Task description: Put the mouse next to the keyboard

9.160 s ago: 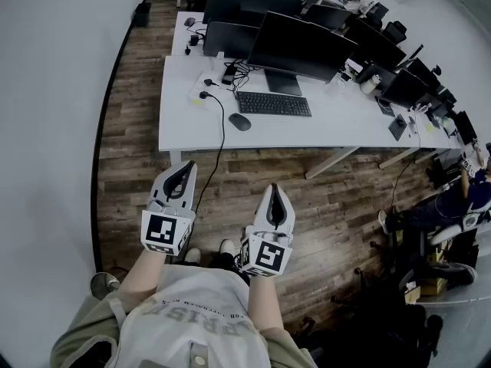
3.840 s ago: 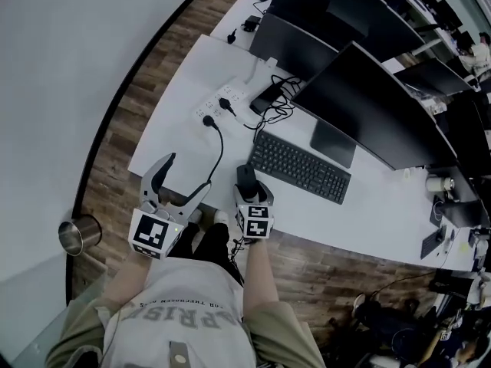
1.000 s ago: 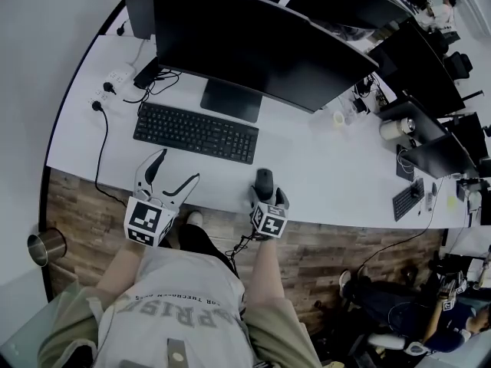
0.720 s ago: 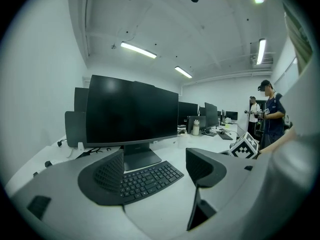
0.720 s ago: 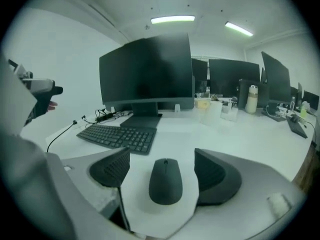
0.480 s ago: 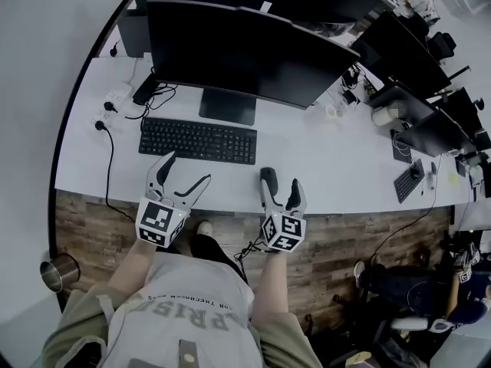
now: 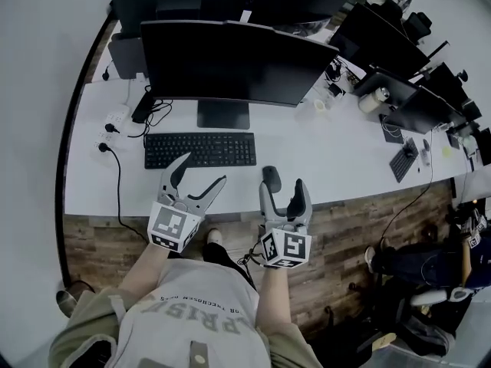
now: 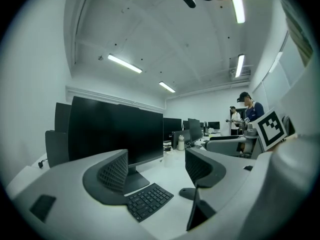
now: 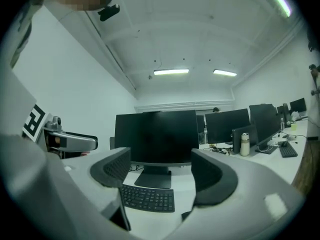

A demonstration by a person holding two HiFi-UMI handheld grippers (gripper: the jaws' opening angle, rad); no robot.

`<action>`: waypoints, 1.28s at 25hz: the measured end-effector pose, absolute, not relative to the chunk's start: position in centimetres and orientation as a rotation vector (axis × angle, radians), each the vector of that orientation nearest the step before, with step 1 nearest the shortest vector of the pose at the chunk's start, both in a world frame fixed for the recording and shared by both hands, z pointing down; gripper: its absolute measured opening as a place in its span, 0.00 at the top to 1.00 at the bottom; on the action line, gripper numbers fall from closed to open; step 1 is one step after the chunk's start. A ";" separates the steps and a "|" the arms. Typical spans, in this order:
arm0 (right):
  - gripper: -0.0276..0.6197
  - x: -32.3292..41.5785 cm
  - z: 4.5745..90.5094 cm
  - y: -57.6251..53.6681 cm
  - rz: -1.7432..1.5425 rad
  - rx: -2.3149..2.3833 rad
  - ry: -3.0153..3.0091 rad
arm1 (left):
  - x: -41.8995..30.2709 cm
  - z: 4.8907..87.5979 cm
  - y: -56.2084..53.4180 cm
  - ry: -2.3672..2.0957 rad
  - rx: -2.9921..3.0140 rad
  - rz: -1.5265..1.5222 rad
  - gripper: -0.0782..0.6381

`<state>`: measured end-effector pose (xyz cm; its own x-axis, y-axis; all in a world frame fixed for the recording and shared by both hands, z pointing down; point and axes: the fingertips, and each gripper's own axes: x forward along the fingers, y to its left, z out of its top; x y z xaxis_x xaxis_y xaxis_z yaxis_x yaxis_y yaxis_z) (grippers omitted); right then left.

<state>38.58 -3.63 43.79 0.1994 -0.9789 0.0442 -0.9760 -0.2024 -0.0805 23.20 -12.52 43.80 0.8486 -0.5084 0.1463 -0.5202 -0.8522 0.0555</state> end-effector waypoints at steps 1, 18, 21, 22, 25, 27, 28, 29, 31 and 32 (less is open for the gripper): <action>0.38 38.1 43.3 -3.3 -0.115 -2.414 1.943 | 23.1 43.4 -12.4 -0.807 2.940 0.184 0.39; 0.92 33.5 39.8 0.3 -0.001 -2.555 1.752 | 19.8 39.6 -11.6 -0.731 3.005 -0.004 0.87; 0.95 33.0 39.5 0.5 0.029 -2.581 1.752 | 19.6 39.4 -11.5 -0.723 3.005 -0.021 0.88; 0.96 32.9 39.5 0.5 0.038 -2.586 1.757 | 19.5 39.3 -11.5 -0.721 3.006 -0.026 0.88; 0.96 32.7 39.3 0.6 0.053 -2.599 1.741 | 19.5 38.8 -11.3 -0.717 3.017 -0.045 0.88; 0.96 32.6 39.1 0.7 0.065 -2.606 1.734 | 19.4 38.6 -11.2 -0.728 3.018 -0.056 0.88; 0.96 32.5 38.9 0.7 0.072 -2.608 1.734 | 19.3 38.6 -11.2 -0.733 3.018 -0.057 0.88; 0.96 32.4 38.7 0.7 0.081 -2.609 1.736 | 19.2 38.5 -11.2 -0.738 3.019 -0.057 0.88; 0.96 32.3 38.4 0.6 0.094 -2.607 1.740 | 19.1 38.3 -11.1 -0.743 3.023 -0.058 0.88; 0.96 32.2 38.3 0.5 0.098 -2.605 1.741 | 19.1 38.2 -11.1 -0.745 3.023 -0.061 0.88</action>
